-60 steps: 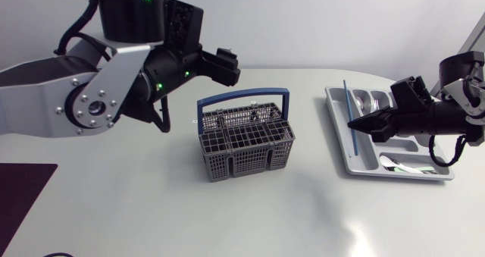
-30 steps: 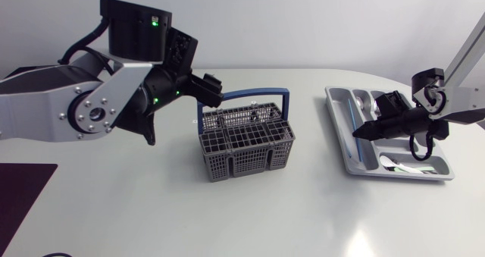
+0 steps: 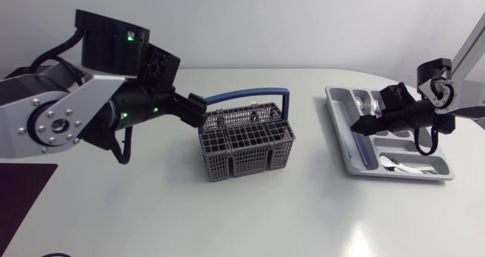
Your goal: Unload the cutlery basket into the drawer organizer.
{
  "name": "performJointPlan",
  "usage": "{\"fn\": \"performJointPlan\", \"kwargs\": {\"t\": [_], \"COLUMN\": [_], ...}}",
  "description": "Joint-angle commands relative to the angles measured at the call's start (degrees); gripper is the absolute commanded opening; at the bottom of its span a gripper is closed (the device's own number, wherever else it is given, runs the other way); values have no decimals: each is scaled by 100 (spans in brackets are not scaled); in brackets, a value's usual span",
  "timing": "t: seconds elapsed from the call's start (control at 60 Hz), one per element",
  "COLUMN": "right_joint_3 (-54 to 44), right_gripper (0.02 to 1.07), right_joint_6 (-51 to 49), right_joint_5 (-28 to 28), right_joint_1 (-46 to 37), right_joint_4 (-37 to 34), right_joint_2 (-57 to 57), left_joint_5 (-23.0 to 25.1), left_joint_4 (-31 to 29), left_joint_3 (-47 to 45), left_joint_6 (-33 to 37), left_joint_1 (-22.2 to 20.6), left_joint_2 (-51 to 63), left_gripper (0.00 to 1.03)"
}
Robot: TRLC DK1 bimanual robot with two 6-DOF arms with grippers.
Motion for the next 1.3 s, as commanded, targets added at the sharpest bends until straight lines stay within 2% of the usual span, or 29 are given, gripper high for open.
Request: {"fn": "performJointPlan", "kwargs": {"t": [0.0,0.183,0.483,0.65,1.0,1.283], "right_joint_3": [-321,-576,-505,-453,-576,-602], "right_gripper": [91,91,91,92,92,92], "right_joint_6": [198,524,1024,1191,1411,1473], "right_joint_5": [106,475,1073,1134,1424,1635], "right_joint_1": [416,1374,2543,2815,3351,3457], "right_joint_4": [26,44,149,132,79,53], "right_joint_2": [-549,-1015,-716,-566,-681,-742], "left_joint_5": [87,325,421,527,896,993], "left_joint_4": [-182,-252,-129,117,574,794], "left_joint_3": [-288,-754,-1008,-1000,-613,-314], "left_joint_6": [-42,10,98,177,494,669], "left_joint_1": [47,109,100,127,680,768], "left_joint_2": [-215,-320,84,392,1086,1587], "left_gripper": [98,98,98,98,98,98]}}
